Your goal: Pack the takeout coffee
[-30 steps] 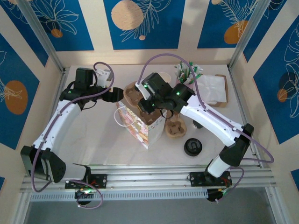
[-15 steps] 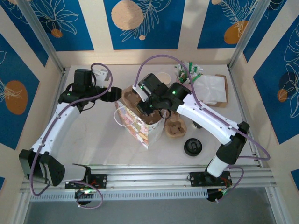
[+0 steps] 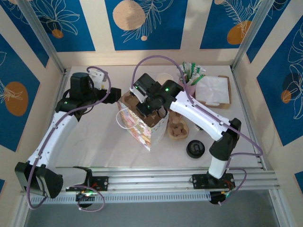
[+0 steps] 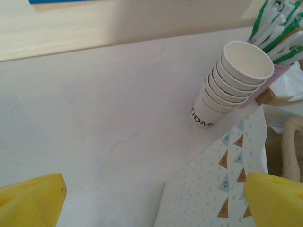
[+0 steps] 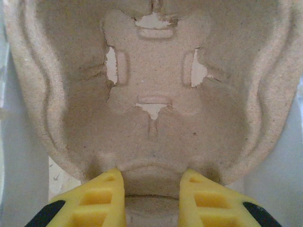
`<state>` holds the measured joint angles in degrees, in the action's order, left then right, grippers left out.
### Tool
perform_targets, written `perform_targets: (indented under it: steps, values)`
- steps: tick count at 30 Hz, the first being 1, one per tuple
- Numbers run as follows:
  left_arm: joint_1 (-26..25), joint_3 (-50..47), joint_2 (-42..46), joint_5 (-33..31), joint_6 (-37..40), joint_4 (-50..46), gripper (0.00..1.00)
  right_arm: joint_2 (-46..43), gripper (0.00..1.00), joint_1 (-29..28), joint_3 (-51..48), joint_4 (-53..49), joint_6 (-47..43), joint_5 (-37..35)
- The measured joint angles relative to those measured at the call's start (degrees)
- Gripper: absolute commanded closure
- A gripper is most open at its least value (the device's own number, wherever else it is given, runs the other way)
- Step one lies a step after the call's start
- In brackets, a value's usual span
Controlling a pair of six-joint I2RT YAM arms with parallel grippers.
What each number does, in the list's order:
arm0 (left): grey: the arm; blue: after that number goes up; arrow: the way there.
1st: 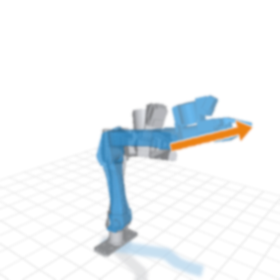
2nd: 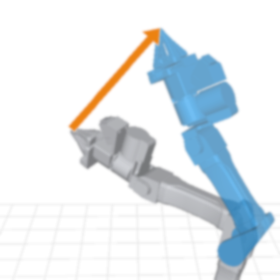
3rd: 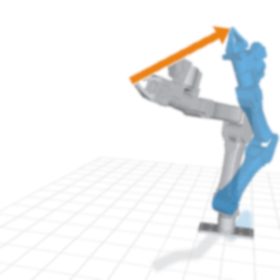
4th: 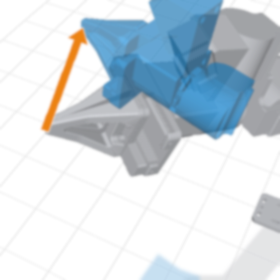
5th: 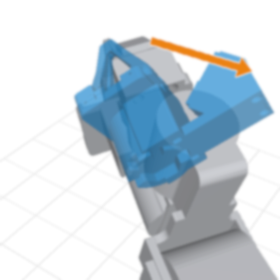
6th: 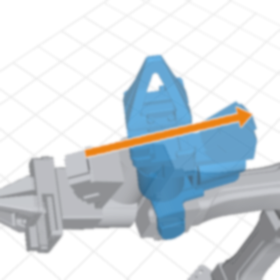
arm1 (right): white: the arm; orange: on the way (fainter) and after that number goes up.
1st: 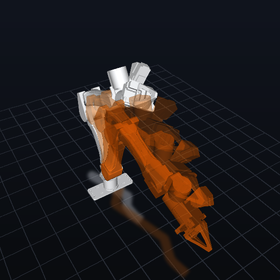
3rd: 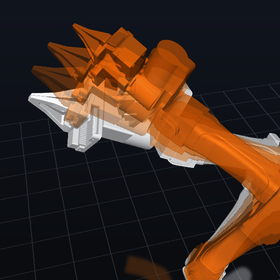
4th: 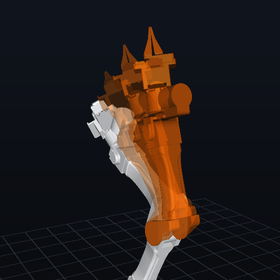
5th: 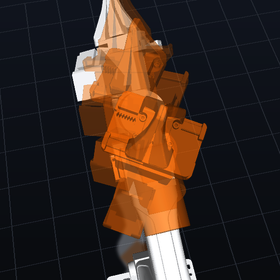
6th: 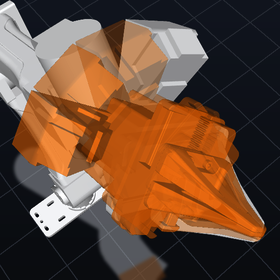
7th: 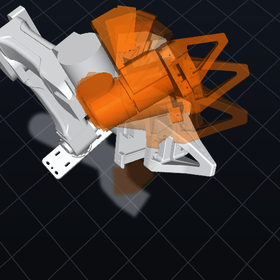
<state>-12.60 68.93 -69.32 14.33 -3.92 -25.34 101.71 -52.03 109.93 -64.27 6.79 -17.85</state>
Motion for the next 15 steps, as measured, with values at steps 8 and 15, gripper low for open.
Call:
perform_targets:
  steps: [8,15]
  values:
    - [0.00,-1.38,1.66,-0.02,0.02,2.05,0.04,0.55,0.76,0.00,1.22,-1.75,-0.24,0.02]
    - [0.02,0.48,-0.72,3.82,0.37,-1.03,0.15,0.55,0.76,-0.37,1.36,-1.99,-0.87,-1.07]
